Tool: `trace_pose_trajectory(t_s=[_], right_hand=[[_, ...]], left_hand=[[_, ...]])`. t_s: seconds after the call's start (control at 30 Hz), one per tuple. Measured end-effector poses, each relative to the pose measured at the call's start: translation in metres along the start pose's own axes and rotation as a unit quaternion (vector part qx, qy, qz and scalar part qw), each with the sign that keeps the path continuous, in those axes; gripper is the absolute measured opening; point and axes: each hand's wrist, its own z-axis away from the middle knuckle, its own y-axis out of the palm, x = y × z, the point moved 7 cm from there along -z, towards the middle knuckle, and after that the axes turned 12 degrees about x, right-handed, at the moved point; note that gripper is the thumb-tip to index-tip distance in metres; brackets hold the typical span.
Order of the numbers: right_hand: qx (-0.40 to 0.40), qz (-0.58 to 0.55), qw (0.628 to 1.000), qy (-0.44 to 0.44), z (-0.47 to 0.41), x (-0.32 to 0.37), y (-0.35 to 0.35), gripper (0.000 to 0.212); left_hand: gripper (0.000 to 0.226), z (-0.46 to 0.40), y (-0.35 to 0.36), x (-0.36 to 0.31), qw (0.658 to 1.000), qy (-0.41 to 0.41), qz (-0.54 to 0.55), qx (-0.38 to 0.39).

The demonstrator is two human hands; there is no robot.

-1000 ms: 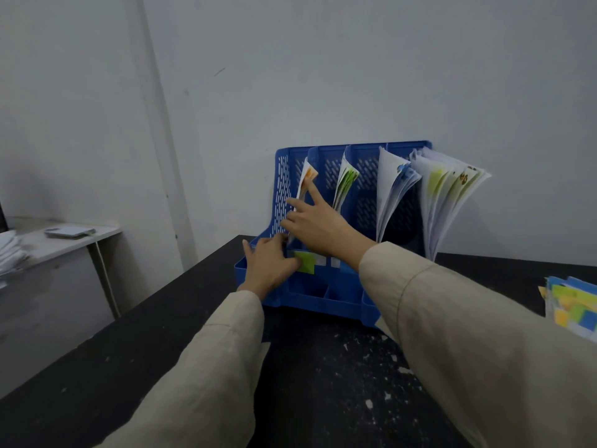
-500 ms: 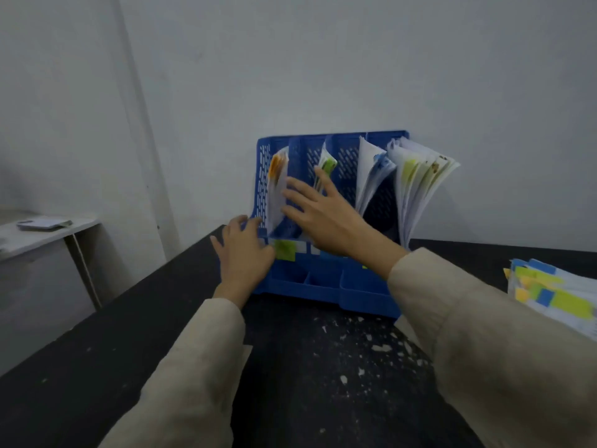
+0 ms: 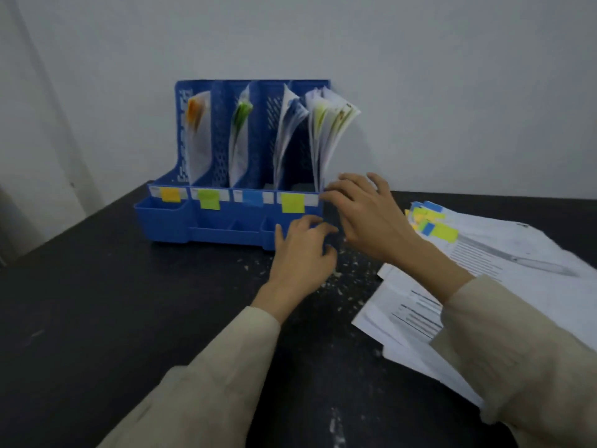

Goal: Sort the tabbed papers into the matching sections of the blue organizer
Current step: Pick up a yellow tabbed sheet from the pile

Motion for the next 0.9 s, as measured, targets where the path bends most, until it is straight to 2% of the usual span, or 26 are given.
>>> trace_pose_trajectory(t_s=[0.1,0.17,0.27,0.4,0.47,0.53,0.63,0.7,0.9], right_hand=[[0.017,-0.042,0.998,0.041,0.033,-0.022,0.001,0.045],[0.045,-0.071,0.992,0.096,0.059,-0.04,0.004,0.037],[0.145,-0.088,0.966,0.195,0.092,-0.07,0.022,0.033],[0.229,-0.093,0.895,0.371,0.135,-0.119,0.035,0.039],[0.253,-0.085,0.844,0.466,0.16,-0.148,0.039,0.04],[0.272,-0.083,0.785,0.55,0.189,-0.174,0.04,0.042],[0.292,-0.102,0.725,0.615,0.22,-0.195,0.044,0.053],[0.289,-0.112,0.712,0.63,0.226,-0.203,0.047,0.064],[0.249,-0.166,0.723,0.623,0.22,-0.205,0.039,0.077]], left_hand=[[0.034,-0.004,0.03,-0.032,0.997,0.07,-0.026,0.03],[0.034,-0.006,0.048,-0.047,0.993,0.103,-0.025,0.057],[0.036,-0.007,0.073,-0.063,0.983,0.14,-0.045,0.113],[0.04,-0.011,0.093,-0.071,0.98,0.15,-0.042,0.126],[0.04,-0.012,0.093,-0.065,0.984,0.142,-0.031,0.107],[0.043,-0.012,0.096,-0.06,0.984,0.132,-0.027,0.121],[0.048,-0.008,0.103,-0.059,0.977,0.127,-0.04,0.166],[0.05,-0.006,0.105,-0.062,0.973,0.136,-0.042,0.18],[0.057,-0.001,0.108,-0.063,0.965,0.145,-0.026,0.217]])
